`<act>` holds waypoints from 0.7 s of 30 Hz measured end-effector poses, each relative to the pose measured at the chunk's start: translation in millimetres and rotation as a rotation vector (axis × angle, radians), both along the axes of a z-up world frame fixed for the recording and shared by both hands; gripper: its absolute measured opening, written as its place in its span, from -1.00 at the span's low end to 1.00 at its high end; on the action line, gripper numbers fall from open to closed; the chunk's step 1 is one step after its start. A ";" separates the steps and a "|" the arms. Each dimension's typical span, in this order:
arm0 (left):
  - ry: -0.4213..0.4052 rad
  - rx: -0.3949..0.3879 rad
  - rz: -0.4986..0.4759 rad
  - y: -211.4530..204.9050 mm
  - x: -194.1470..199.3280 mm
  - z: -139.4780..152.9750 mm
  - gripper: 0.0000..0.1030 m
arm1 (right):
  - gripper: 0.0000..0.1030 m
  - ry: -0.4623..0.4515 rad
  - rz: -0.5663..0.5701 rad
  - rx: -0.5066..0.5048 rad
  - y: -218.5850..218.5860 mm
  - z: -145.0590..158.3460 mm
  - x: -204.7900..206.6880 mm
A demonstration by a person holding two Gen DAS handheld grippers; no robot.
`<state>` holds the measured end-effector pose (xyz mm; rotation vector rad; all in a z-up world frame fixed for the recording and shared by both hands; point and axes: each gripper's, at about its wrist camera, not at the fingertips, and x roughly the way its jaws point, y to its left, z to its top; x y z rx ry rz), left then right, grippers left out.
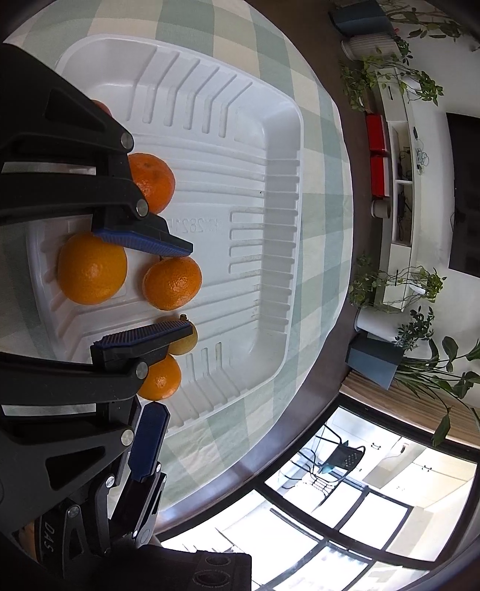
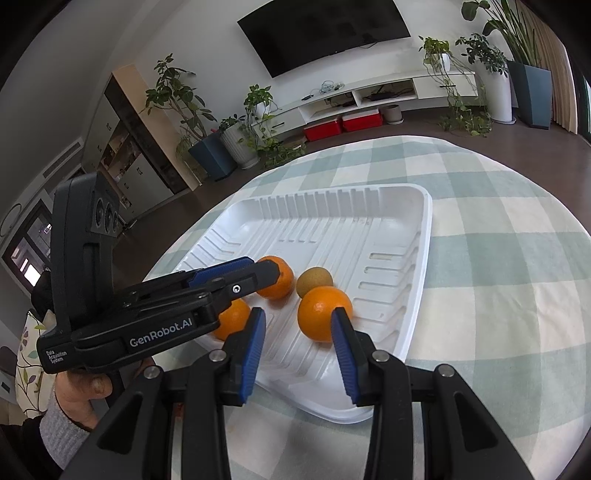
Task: Organize fruits
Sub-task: 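Open the left tool to release its orange while the right tool releases its orange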
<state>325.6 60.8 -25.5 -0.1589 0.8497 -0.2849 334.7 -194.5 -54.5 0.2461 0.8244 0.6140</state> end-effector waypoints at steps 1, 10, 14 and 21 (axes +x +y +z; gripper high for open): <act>0.000 0.001 0.000 0.0 0.1 0.0 -0.34 | -0.20 -0.001 -0.001 -0.001 0.3 0.1 -0.7; -0.002 0.002 0.008 2.3 -0.9 0.2 -0.34 | -0.20 -0.009 -0.001 -0.016 2.1 1.3 -1.8; -0.006 0.004 0.011 3.8 -2.5 1.0 -0.34 | -0.20 -0.018 0.000 -0.027 3.3 2.4 -3.3; -0.014 0.015 0.013 2.8 -5.6 3.6 -0.34 | -0.20 -0.021 0.002 -0.032 4.3 2.8 -3.9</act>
